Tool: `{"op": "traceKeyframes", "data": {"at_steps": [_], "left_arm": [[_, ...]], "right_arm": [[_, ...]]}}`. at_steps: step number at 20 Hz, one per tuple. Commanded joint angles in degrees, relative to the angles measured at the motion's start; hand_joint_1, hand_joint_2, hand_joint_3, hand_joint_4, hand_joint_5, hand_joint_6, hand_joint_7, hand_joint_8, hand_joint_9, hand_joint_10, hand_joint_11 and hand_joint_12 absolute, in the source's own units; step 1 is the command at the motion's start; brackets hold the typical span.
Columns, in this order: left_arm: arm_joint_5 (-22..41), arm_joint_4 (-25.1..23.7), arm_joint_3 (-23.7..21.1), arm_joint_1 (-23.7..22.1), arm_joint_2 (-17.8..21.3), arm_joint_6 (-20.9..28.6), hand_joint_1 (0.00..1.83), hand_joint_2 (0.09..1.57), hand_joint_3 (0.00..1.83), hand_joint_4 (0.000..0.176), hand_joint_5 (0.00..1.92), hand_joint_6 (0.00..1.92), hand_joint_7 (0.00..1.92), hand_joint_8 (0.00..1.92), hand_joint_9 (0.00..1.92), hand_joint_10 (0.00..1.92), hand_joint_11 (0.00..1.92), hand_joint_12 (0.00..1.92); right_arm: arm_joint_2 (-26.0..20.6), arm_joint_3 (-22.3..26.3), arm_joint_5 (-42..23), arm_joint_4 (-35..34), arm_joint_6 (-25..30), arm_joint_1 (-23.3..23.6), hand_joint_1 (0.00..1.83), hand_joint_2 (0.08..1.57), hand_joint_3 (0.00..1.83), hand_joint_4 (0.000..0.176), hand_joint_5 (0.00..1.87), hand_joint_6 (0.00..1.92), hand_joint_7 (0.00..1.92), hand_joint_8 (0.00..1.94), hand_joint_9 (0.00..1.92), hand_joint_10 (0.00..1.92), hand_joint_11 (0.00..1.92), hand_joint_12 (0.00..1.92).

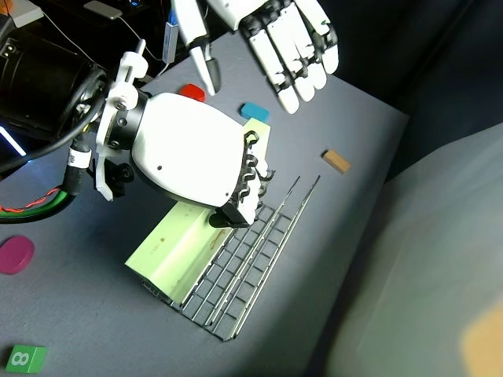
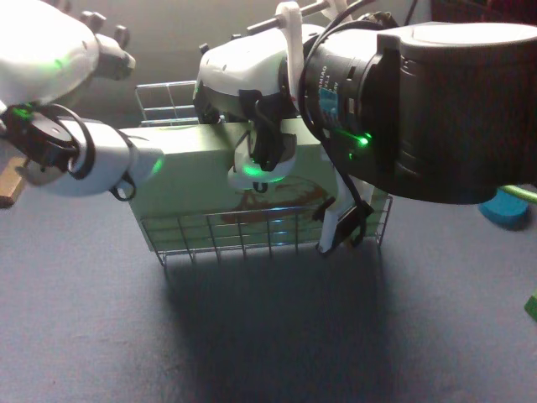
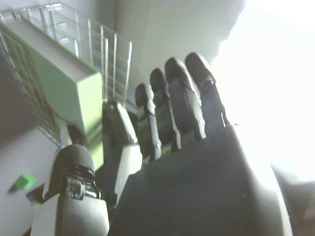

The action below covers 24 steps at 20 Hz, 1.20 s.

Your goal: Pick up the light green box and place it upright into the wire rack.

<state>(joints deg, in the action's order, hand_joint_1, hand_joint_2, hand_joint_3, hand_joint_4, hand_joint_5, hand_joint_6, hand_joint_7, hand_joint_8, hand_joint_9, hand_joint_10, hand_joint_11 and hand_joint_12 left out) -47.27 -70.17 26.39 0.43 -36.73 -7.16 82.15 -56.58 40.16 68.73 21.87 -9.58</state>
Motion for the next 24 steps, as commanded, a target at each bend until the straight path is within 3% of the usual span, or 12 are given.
{"op": "traceKeyframes", "data": {"at_steps": [1, 8, 10, 11, 12, 13, 14, 15, 19, 24], "left_arm": [[-0.2, -4.96, -0.16, -0.45, -0.26, 0.32, 0.14, 1.23, 0.0, 0.002, 0.36, 0.0, 0.37, 0.0, 0.32, 0.0, 0.0, 0.67], [-0.35, -6.46, -0.59, 0.19, -0.56, 2.52, 0.14, 1.24, 0.0, 0.001, 0.37, 0.0, 0.37, 0.0, 0.33, 0.0, 0.0, 0.68], [-0.35, -6.46, -0.64, 0.16, -0.57, 2.69, 0.14, 1.24, 0.0, 0.001, 0.37, 0.0, 0.37, 0.0, 0.33, 0.0, 0.0, 0.68], [-0.35, -6.46, -0.66, 0.16, -0.57, 2.75, 0.14, 1.24, 0.0, 0.001, 0.37, 0.0, 0.37, 0.0, 0.33, 0.0, 0.0, 0.68], [-0.35, -6.46, -0.72, 0.16, -0.57, 2.79, 0.14, 1.24, 0.0, 0.001, 0.37, 0.0, 0.37, 0.0, 0.33, 0.0, 0.0, 0.68], [-0.35, -6.46, -0.75, 0.16, -0.58, 2.8, 0.13, 1.24, 0.0, 0.001, 0.37, 0.0, 0.37, 0.0, 0.33, 0.0, 0.0, 0.68], [-0.35, -6.47, -0.78, 0.16, -0.59, 2.8, 0.12, 1.24, 0.0, 0.001, 0.37, 0.0, 0.37, 0.0, 0.33, 0.0, 0.0, 0.68], [-0.36, -6.47, -0.79, 0.16, -0.59, 2.81, 0.12, 1.24, 0.0, 0.0, 0.38, 0.01, 0.37, 0.0, 0.33, 0.0, 0.0, 0.68], [-0.48, -6.47, -0.73, -0.25, -0.71, 3.12, 0.12, 1.24, 0.0, 0.0, 0.39, 0.01, 0.36, 0.0, 0.32, 0.0, 0.0, 0.67], [-0.8, -6.47, -0.77, -0.25, -2.6, 3.26, 0.11, 1.25, 0.0, 0.0, 0.39, 0.01, 0.36, 0.0, 0.31, 0.0, 0.0, 0.67]], "right_arm": [[0.12, -0.16, -1.44, 3.77, 0.15, 0.38, 1.35, 1.2, 0.0, 0.0, 0.68, 1.23, 0.85, 1.18, 0.82, 1.47, 0.75, 1.52], [0.09, -0.17, -1.36, 3.82, 0.02, 0.18, 1.35, 1.2, 0.0, 0.0, 0.68, 1.23, 0.86, 1.18, 0.81, 1.47, 0.71, 1.51], [0.05, -0.17, -1.36, 3.82, -0.02, 0.15, 1.34, 1.23, 0.0, 0.0, 0.61, 1.31, 0.83, 1.25, 0.73, 1.54, 0.66, 1.52], [0.05, -0.17, -1.36, 3.82, -0.03, 0.14, 1.18, 1.26, 0.0, 0.0, 0.63, 1.4, 0.8, 1.34, 0.61, 1.15, 0.57, 1.49], [0.04, -0.17, -1.36, 3.83, -0.03, 0.12, 1.08, 1.28, 0.0, 0.0, 0.66, 1.43, 0.66, 0.83, 0.55, 0.91, 0.47, 1.46], [0.04, -0.17, -1.36, 3.83, -0.04, 0.1, 1.0, 1.22, 0.0, 0.0, 0.53, 0.73, 0.65, 0.48, 0.52, 0.7, 0.37, 1.4], [0.04, -0.17, -1.36, 3.83, -0.04, 0.1, 0.93, 1.19, 0.0, 0.0, 0.54, 0.33, 0.66, 0.26, 0.5, 0.54, 0.29, 1.38], [0.04, -0.17, -1.36, 3.83, -0.04, 0.07, 0.88, 1.16, 0.0, 0.0, 0.56, 0.14, 0.67, 0.14, 0.49, 0.42, 0.23, 1.36], [-0.08, -0.15, -1.33, 3.82, -0.26, 0.15, 0.76, 1.1, 0.0, 0.0, 0.51, 0.0, 0.57, 0.0, 0.48, 0.09, 0.1, 1.22], [-3.49, 1.03, -2.43, -0.68, -2.77, 2.41, 0.68, 1.08, 0.0, 0.0, 0.44, 0.0, 0.52, 0.0, 0.43, 0.04, 0.04, 1.18]]}}
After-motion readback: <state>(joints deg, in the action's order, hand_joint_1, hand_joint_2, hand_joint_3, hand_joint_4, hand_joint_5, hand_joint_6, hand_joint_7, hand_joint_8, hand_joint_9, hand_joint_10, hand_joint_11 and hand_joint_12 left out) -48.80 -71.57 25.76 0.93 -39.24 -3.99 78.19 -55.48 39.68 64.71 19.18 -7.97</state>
